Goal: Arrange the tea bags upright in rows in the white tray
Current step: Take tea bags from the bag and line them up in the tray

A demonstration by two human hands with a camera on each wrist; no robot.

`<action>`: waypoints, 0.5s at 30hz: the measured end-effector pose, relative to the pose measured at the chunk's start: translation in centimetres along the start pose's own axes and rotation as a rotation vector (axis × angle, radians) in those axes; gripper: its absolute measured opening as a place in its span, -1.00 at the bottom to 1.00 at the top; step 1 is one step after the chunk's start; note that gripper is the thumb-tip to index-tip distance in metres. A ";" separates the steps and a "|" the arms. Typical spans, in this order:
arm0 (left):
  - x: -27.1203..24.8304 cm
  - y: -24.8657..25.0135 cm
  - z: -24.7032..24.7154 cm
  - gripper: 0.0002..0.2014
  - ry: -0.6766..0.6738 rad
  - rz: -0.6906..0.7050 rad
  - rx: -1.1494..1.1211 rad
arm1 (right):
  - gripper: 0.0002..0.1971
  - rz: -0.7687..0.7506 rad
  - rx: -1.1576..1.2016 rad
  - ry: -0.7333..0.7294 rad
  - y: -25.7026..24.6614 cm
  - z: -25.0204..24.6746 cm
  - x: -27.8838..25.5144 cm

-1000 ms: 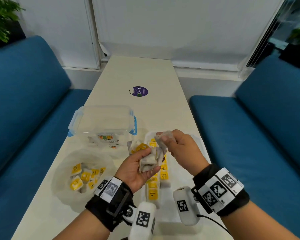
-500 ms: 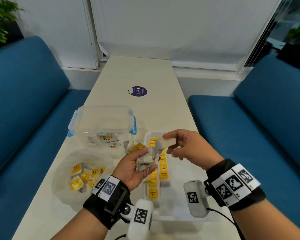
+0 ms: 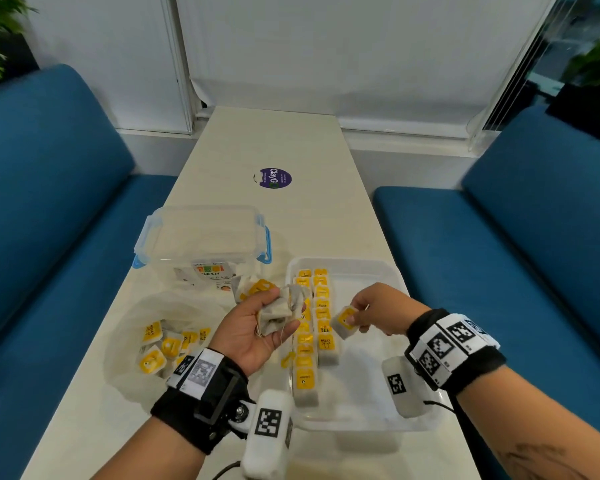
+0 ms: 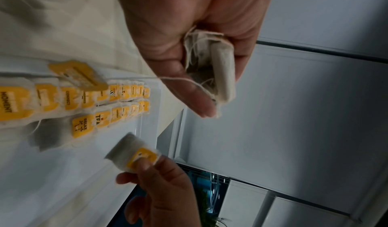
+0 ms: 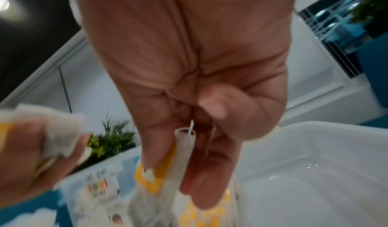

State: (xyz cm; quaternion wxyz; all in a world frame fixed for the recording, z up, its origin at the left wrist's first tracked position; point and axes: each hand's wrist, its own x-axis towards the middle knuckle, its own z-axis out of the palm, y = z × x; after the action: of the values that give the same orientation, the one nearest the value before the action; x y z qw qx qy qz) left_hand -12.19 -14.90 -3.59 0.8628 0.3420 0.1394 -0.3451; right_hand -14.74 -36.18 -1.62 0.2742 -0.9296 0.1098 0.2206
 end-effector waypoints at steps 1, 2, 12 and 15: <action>-0.1 0.1 -0.2 -0.81 0.003 0.004 -0.007 | -0.92 0.014 -0.062 -0.038 0.0 0.4 0.3; -0.2 0.3 -0.3 -0.80 0.003 0.006 -0.013 | -0.90 0.022 -0.124 -0.073 0.0 1.0 0.7; -1.9 1.1 -1.9 -0.79 0.023 0.058 -0.011 | -0.88 0.022 -0.521 -0.405 -1.6 4.7 2.0; -2.1 0.7 -2.2 -0.82 0.022 0.045 -0.010 | -0.77 0.034 -0.597 -0.351 -2.0 5.0 3.1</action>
State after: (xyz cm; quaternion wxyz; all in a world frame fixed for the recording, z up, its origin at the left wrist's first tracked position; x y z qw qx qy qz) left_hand -13.21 -11.97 -3.78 0.8705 0.3445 0.1427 -0.3212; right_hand -13.14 -32.02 -5.95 0.0009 -0.9147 0.0069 0.4042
